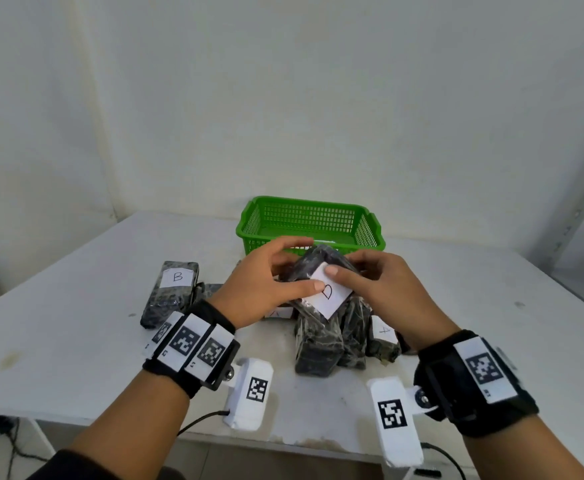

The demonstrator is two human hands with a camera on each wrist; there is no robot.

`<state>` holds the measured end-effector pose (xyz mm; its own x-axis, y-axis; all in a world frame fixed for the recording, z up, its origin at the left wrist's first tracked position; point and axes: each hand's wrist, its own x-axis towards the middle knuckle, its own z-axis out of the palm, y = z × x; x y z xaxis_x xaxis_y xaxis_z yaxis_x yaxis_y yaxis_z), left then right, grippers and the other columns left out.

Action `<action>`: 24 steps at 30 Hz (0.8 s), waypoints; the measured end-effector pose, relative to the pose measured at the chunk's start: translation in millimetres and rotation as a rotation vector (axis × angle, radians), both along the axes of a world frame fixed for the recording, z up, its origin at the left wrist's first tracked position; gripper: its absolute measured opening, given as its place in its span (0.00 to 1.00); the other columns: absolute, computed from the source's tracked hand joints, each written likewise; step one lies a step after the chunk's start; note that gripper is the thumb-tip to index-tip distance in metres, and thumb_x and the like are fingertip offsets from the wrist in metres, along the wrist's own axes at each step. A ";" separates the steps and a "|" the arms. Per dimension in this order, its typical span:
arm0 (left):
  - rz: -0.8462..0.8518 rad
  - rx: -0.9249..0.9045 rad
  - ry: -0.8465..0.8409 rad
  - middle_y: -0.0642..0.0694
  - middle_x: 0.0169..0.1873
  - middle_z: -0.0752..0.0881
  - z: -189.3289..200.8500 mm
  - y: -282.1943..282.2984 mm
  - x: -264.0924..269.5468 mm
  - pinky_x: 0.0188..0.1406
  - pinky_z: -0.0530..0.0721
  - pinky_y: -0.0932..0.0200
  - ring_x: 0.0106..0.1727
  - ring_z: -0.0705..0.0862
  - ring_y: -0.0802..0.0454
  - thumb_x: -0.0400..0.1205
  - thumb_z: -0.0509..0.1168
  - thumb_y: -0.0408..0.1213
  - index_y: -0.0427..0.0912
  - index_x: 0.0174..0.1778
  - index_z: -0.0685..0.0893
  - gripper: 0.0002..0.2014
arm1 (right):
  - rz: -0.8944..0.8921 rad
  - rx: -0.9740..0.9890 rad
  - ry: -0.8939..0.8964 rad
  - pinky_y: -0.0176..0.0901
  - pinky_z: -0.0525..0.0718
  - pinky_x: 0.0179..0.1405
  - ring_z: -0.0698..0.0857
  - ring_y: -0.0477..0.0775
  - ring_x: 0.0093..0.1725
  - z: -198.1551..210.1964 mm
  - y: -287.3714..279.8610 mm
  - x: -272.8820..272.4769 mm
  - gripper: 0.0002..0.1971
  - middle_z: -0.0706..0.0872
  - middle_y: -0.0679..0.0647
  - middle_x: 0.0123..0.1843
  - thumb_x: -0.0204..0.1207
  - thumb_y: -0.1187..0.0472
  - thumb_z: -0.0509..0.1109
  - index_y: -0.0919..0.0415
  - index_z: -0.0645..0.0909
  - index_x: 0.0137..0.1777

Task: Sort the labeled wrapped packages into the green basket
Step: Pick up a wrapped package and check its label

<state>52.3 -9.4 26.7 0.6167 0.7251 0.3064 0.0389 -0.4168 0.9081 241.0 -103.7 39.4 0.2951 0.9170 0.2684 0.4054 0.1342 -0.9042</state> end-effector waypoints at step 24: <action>0.418 -0.247 0.310 0.45 0.55 0.89 50.8 182.9 70.7 0.59 0.83 0.52 0.55 0.85 0.46 0.75 0.69 0.57 0.40 0.57 0.88 0.25 | -0.067 -0.339 0.248 0.40 0.80 0.26 0.88 0.54 0.35 30.0 170.1 62.7 0.17 0.93 0.55 0.42 0.74 0.54 0.84 0.66 0.92 0.55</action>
<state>123.0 173.6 77.4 0.2966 0.9536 -0.0525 0.4348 -0.0859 0.8964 303.7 66.4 69.3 0.3747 0.9177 -0.1320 0.1674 -0.2070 -0.9639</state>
